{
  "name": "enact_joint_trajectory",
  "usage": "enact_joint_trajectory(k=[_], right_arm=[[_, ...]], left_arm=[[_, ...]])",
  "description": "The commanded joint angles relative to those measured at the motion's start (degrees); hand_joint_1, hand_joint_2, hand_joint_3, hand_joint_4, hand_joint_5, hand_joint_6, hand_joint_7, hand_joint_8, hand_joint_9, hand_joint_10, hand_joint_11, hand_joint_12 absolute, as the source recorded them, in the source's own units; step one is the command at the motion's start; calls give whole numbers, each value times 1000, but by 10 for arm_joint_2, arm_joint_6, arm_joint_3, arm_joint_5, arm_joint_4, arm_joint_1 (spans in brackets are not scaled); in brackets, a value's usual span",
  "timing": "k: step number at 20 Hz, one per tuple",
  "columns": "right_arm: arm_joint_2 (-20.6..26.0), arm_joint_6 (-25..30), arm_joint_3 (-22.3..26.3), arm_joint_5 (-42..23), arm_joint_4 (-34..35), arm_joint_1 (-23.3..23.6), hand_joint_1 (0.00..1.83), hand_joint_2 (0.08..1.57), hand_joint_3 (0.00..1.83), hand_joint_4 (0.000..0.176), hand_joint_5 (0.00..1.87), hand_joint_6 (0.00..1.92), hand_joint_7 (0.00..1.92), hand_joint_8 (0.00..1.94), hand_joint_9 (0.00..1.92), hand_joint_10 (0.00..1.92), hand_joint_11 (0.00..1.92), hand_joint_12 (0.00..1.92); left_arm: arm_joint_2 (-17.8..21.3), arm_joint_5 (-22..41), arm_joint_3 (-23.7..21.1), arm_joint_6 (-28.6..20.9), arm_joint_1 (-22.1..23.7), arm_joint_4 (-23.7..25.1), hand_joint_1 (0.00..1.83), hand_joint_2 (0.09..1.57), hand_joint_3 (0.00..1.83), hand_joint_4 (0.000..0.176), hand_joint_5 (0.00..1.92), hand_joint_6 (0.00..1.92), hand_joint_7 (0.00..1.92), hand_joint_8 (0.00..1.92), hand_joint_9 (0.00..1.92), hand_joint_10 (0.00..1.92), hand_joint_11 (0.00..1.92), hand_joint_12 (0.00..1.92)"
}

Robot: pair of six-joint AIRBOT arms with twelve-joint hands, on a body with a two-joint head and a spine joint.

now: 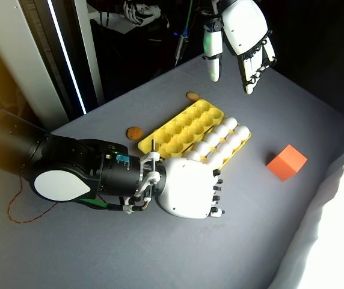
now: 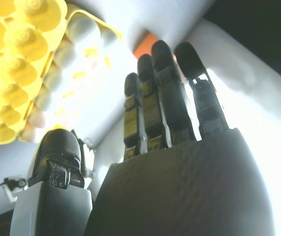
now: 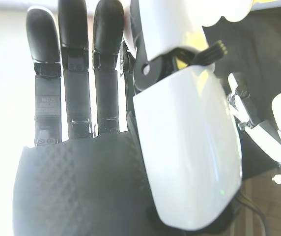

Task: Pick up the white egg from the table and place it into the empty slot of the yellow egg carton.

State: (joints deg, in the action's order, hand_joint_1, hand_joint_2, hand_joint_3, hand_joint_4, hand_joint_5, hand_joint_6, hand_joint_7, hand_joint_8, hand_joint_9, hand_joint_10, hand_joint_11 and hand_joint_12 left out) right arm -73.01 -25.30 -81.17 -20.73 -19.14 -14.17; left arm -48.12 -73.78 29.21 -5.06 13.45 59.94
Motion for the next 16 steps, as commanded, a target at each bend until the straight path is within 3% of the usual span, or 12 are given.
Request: enact_joint_trajectory(k=[1, 2, 3, 5, 9, 12, 13, 14, 15, 16], right_arm=[[6, 1, 1, -61, 11, 1, 1137, 1062, 0, 0, 595, 519, 804, 483, 718, 707, 427, 1337], [6, 1, 1, -61, 11, 1, 1132, 1047, 0, 0, 637, 373, 836, 380, 724, 672, 423, 1332], [5, 1, 2, -61, 11, 0, 1132, 1047, 0, 0, 637, 373, 836, 380, 724, 672, 423, 1332], [5, 0, 2, -61, 11, -2, 1087, 1055, 0, 0, 754, 249, 867, 192, 667, 629, 314, 1373], [6, -3, 2, -61, 11, -3, 1046, 1060, 3, 0, 743, 192, 856, 102, 608, 603, 246, 1387], [9, -4, 2, -61, 11, -2, 923, 1063, 1, 0, 658, 78, 741, 17, 513, 463, 108, 1392], [14, -4, 4, -61, 11, -1, 647, 1131, 21, 0, 558, 8, 596, 3, 441, 303, 20, 1352], [25, -4, 11, -61, 11, 3, 508, 1186, 8, 0, 531, 2, 561, 0, 435, 222, 3, 1316], [33, -4, 16, -67, 11, 3, 202, 1257, 21, 0, 473, 3, 499, 4, 385, 167, 0, 1172], [43, -7, 23, -77, 11, 3, 40, 1303, 7, 0, 470, 3, 499, 4, 399, 124, 0, 1104]], left_arm=[[4, -7, -1, 0, 7, 52, 0, 1314, 2, 0, 317, 4, 414, 5, 453, 13, 24, 1232], [4, -7, -1, 0, 7, 52, 0, 1312, 1, 0, 328, 7, 427, 10, 468, 18, 45, 1241], [4, -7, -1, 0, 7, 52, 0, 1312, 1, 0, 328, 7, 427, 10, 468, 18, 45, 1241], [4, -7, -1, 0, 7, 52, 0, 1309, 0, 0, 370, 9, 466, 9, 481, 14, 66, 1232], [4, -7, -1, 0, 7, 52, 0, 1314, 1, 0, 312, 0, 422, 0, 456, 0, 2, 1253], [4, -7, -1, 0, 7, 52, 0, 1315, 1, 0, 330, 7, 417, 0, 448, 0, 4, 1258], [4, -7, -1, 0, 7, 52, 0, 1310, 0, 0, 366, 9, 452, 6, 471, 7, 29, 1242], [4, -7, -1, 0, 7, 52, 0, 1310, 0, 0, 361, 4, 452, 3, 466, 3, 24, 1240], [4, -7, -1, 0, 7, 52, 0, 1309, 0, 0, 381, 10, 472, 10, 488, 12, 55, 1249], [4, -7, -1, 0, 7, 52, 0, 1318, 2, 0, 333, 1, 427, 1, 448, 2, 10, 1267]])
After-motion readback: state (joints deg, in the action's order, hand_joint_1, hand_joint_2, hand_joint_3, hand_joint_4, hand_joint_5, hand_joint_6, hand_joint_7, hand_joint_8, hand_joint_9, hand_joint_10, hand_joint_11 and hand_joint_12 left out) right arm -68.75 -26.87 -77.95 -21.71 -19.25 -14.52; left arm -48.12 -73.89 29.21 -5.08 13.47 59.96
